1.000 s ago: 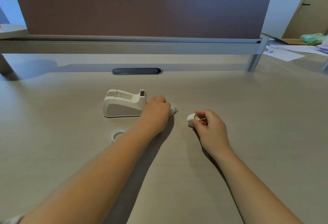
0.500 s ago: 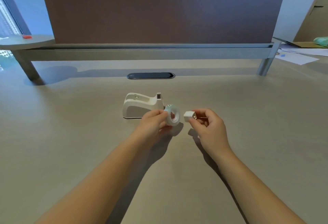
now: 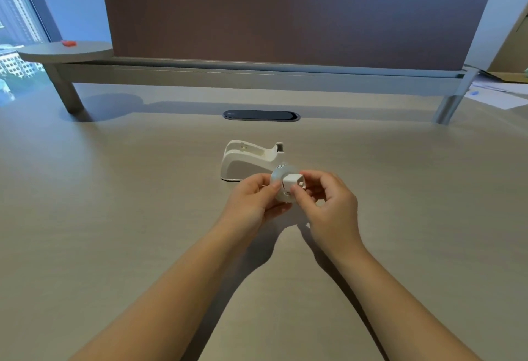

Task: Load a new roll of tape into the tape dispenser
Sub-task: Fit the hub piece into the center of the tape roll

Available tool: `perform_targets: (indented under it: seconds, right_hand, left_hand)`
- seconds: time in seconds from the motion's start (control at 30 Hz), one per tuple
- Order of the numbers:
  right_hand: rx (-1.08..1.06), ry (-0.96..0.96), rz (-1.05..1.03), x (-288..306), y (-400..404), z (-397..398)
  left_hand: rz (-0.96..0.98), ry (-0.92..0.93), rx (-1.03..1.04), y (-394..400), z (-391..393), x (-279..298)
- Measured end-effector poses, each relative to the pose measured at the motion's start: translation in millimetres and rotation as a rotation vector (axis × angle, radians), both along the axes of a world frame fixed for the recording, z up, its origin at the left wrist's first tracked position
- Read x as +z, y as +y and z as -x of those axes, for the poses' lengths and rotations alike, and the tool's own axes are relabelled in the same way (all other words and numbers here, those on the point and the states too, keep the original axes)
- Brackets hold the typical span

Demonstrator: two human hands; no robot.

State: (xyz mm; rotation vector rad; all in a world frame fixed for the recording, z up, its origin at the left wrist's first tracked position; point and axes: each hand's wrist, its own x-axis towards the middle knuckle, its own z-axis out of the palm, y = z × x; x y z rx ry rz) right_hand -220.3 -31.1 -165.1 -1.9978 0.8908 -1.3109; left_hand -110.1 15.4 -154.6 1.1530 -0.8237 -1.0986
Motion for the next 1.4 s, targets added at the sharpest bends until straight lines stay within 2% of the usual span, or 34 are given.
perform_targets:
  seconds: [0.57,0.73,0.93,1.23,1.4]
  right_hand:
    - [-0.006,0.241,0.121,6,-6,1]
    - [0.005,0.312,0.211,6,-5,2]
    - [0.021,0.405,0.305,9,-3,1]
    - [0.098,0.544,0.336,9,-4,3]
    - [0.131,0.568,0.309,8,-3,2]
  left_hand:
    - [0.013,-0.229,0.091,-1,2,2]
    - [0.006,-0.264,0.103,0,3,6]
    - [-0.022,-0.391,0.104,2,-2,9]
    - [-0.101,-0.311,0.066,3,-5,12]
    - [-0.132,-0.340,0.070,4,-6,13]
